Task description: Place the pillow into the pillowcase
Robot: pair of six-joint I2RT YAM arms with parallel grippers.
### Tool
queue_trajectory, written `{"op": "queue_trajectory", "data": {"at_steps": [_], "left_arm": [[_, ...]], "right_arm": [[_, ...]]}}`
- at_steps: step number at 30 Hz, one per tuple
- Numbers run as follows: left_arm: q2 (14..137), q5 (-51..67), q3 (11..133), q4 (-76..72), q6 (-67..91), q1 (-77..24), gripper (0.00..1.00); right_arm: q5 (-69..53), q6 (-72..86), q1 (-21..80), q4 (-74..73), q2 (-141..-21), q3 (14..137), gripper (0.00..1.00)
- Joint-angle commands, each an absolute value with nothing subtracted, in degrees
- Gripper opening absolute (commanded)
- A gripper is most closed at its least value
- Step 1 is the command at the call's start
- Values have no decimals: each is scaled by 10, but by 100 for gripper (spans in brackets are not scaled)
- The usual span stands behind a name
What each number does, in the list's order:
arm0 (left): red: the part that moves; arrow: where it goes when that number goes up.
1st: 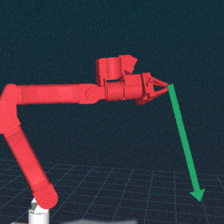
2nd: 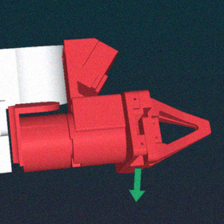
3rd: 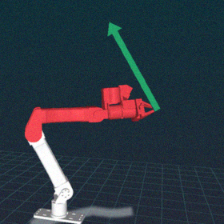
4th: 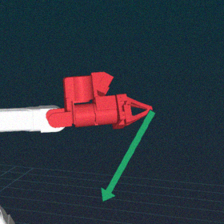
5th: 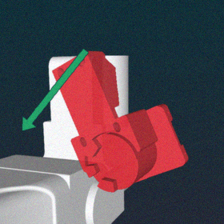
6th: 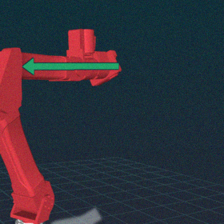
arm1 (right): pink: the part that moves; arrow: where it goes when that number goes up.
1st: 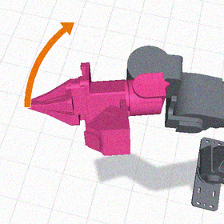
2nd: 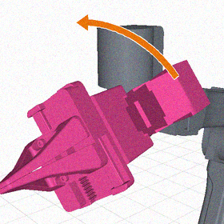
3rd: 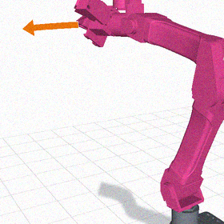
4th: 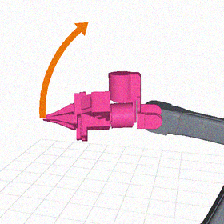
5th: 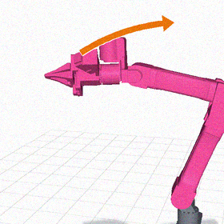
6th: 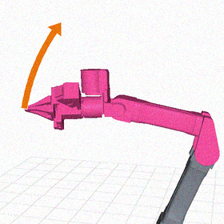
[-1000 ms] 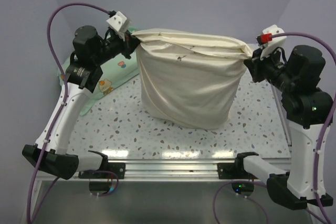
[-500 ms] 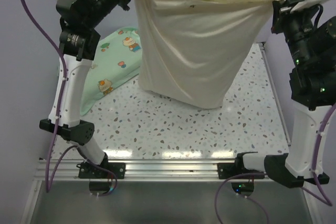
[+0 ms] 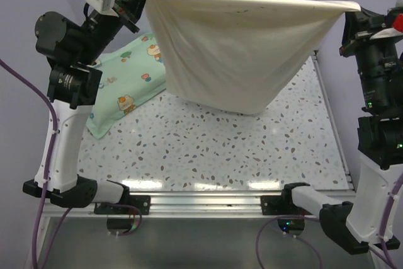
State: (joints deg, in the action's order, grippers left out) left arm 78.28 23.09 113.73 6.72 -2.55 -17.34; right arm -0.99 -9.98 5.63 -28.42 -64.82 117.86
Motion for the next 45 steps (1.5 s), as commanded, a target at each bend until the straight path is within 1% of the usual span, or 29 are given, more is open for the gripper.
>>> {"op": "queue_trajectory", "data": {"at_steps": [1, 6, 9, 11, 14, 17, 18, 19, 20, 21, 23, 24, 26, 28, 30, 31, 32, 33, 34, 35, 36, 37, 38, 39, 40, 41, 43, 44, 45], "left_arm": [[782, 167, 1185, -4, -24, -164, 0], [855, 222, 1173, 33, 32, -164, 0], [937, 243, 1194, 43, 48, -183, 0], [1003, 254, 1218, 27, 61, -192, 0], [1076, 236, 1257, -45, 52, -218, 0], [1168, 203, 1350, -123, 56, -235, 0], [1192, 183, 1417, -146, 61, -239, 0], [1225, 173, 1439, -176, 65, -240, 0], [1231, 157, 1449, -252, 65, -243, 0], [1226, 148, 1443, -290, 58, -252, 0], [1215, 145, 1431, -360, 11, -265, 0], [1198, 146, 1426, -373, 4, -276, 0], [1182, 148, 1414, -398, -18, -278, 0], [1156, 155, 1394, -400, -16, -268, 0], [1116, 208, 1311, -411, 18, -244, 0], [1105, 237, 1282, -408, 26, -233, 0], [1095, 301, 1224, -386, 50, -224, 0], [1079, 344, 1191, -378, 61, -206, 0], [1074, 395, 1160, -365, 66, -200, 0], [1068, 489, 1082, -328, 48, -195, 0], [1047, 521, 1031, -308, 28, -191, 0], [1034, 546, 979, -284, -18, -186, 0], [1021, 586, 889, -263, -51, -175, 0], [997, 598, 858, -229, -88, -167, 0], [987, 606, 834, -195, -124, -157, 0], [980, 619, 813, -113, -204, -130, 0], [972, 629, 812, -22, -286, -99, 0], [975, 627, 836, 115, -404, -72, 0], [984, 617, 851, 182, -468, -60, 0]], "right_arm": [[59, -104, 50, -209, -639, 1160, 0], [89, -119, 50, -180, -671, 1073, 0], [118, -130, 42, -154, -708, 1038, 0], [120, -129, 23, -140, -731, 1046, 0], [127, -113, 2, -130, -786, 1094, 0], [120, -79, -56, -156, -848, 1199, 0], [116, -60, -67, -163, -862, 1261, 0], [111, -50, -84, -179, -879, 1292, 0], [106, -35, -91, -185, -885, 1321, 0], [98, -32, -96, -189, -888, 1374, 0], [91, -32, -98, -184, -882, 1414, 0], [86, -32, -98, -178, -874, 1438, 0], [79, -33, -98, -142, -834, 1440, 0], [42, -31, -98, -102, -787, 1390, 0], [-16, -16, -98, -93, -712, 1290, 0], [-86, -5, -98, -103, -688, 1251, 0], [-124, 24, -98, -116, -663, 1213, 0], [-158, 33, -99, -131, -625, 1135, 0], [-184, 48, -98, -168, -603, 1093, 0], [-230, 69, -98, -191, -586, 1049, 0], [-270, 69, -98, -220, -554, 964, 0], [-301, 70, -97, -261, -535, 914, 0], [-348, 64, -95, -278, -516, 863, 0], [-372, 51, -84, -295, -475, 778, 0], [-383, 40, -72, -331, -457, 744, 0], [-402, 24, -58, -350, -441, 696, 0], [-419, 18, -5, -385, -414, 657, 0], [-424, 35, 22, -382, -408, 638, 0], [-444, 42, 63, -376, -403, 597, 0]]}}
